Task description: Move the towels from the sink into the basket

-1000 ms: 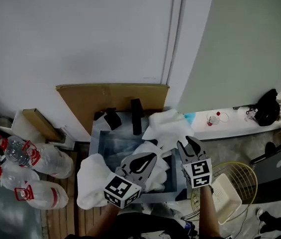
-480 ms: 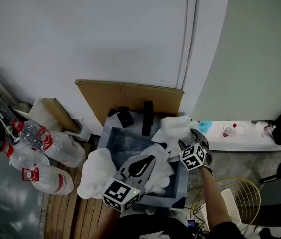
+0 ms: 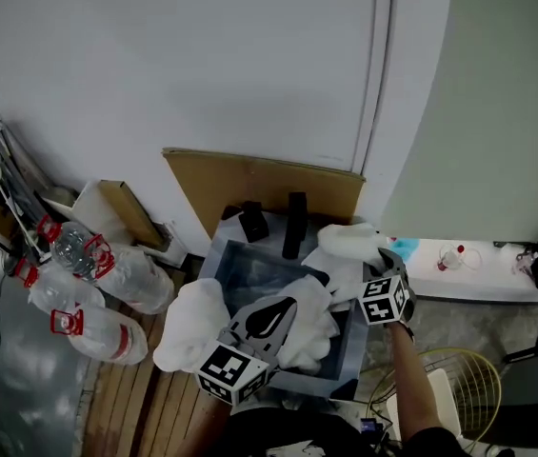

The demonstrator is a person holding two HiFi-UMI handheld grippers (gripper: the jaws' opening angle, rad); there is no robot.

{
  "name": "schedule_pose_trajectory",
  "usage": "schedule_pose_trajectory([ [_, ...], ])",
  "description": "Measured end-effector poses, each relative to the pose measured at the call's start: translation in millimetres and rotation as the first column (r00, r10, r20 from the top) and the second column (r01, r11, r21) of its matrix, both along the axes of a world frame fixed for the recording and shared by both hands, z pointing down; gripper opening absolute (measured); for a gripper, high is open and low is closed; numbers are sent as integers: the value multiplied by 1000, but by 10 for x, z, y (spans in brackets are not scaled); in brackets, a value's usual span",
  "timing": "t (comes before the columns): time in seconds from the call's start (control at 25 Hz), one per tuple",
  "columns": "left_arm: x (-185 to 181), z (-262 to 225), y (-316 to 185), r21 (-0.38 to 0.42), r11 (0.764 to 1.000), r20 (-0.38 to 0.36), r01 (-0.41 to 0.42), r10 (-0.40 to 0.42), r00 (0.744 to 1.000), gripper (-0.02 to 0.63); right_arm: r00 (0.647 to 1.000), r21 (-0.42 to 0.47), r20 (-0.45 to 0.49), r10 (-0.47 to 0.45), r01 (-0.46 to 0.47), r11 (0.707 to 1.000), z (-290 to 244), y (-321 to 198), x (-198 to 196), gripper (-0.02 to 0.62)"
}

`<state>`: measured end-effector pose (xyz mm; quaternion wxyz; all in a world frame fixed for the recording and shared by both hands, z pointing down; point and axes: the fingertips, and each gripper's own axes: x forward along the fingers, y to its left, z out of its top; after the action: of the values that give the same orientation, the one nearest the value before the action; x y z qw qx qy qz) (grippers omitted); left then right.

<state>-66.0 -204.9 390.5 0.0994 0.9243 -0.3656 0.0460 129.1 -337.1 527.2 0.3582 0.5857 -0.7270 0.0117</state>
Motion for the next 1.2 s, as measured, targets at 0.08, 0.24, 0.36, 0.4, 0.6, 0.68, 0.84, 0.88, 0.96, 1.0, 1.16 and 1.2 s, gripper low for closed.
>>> schedule_pose_trajectory([
  [0.08, 42, -50, -4, 9, 1000, -9, -22, 22, 1000, 14, 998, 55, 59, 12, -15, 998, -277, 72, 6, 95],
  [0.24, 152, -64, -5, 14, 997, -15, -72, 72, 997, 14, 992, 147, 123, -2, -17, 989, -798, 299, -5, 93],
  [0.36, 255, -70, -5, 18, 992, -16, -123, 124, 992, 14, 991, 182, 135, -20, -5, 983, -1056, 490, -52, 89],
  [0.4, 290, -76, -3, 21, 990, -16, -142, 142, 990, 14, 991, 191, 136, -20, -6, 982, -1116, 554, -66, 89],
  [0.6, 457, -123, 42, 30, 972, -23, -231, 232, 972, 14, 991, 257, 132, -2, -32, 966, -1455, 872, -96, 86],
  [0.68, 524, -121, 68, 34, 963, -24, -266, 267, 963, 14, 992, 295, 129, 11, -49, 954, -1624, 994, -75, 86],
  [0.84, 672, -114, 122, 36, 943, -33, -330, 332, 943, 14, 991, 379, 116, 68, -107, 919, -2005, 1247, 68, 86],
  [0.88, 724, -119, 142, 37, 936, -36, -350, 352, 935, 14, 990, 400, 111, 89, -126, 908, -2104, 1321, 131, 86],
  [0.96, 845, -126, 192, 37, 918, -43, -394, 396, 917, 14, 986, 437, 99, 135, -165, 884, -2271, 1481, 278, 85],
  [1.0, 911, -126, 222, 36, 909, -48, -416, 418, 907, 14, 982, 445, 93, 165, -189, 875, -2324, 1571, 362, 86],
  [1.16, 1207, -107, 389, 38, 862, -58, -506, 507, 860, 14, 953, 466, 98, 286, -298, 833, -2453, 1976, 708, 85],
  [1.2, 1288, -101, 439, 39, 848, -60, -528, 530, 846, 14, 944, 471, 96, 317, -324, 821, -2474, 2086, 798, 86],
])
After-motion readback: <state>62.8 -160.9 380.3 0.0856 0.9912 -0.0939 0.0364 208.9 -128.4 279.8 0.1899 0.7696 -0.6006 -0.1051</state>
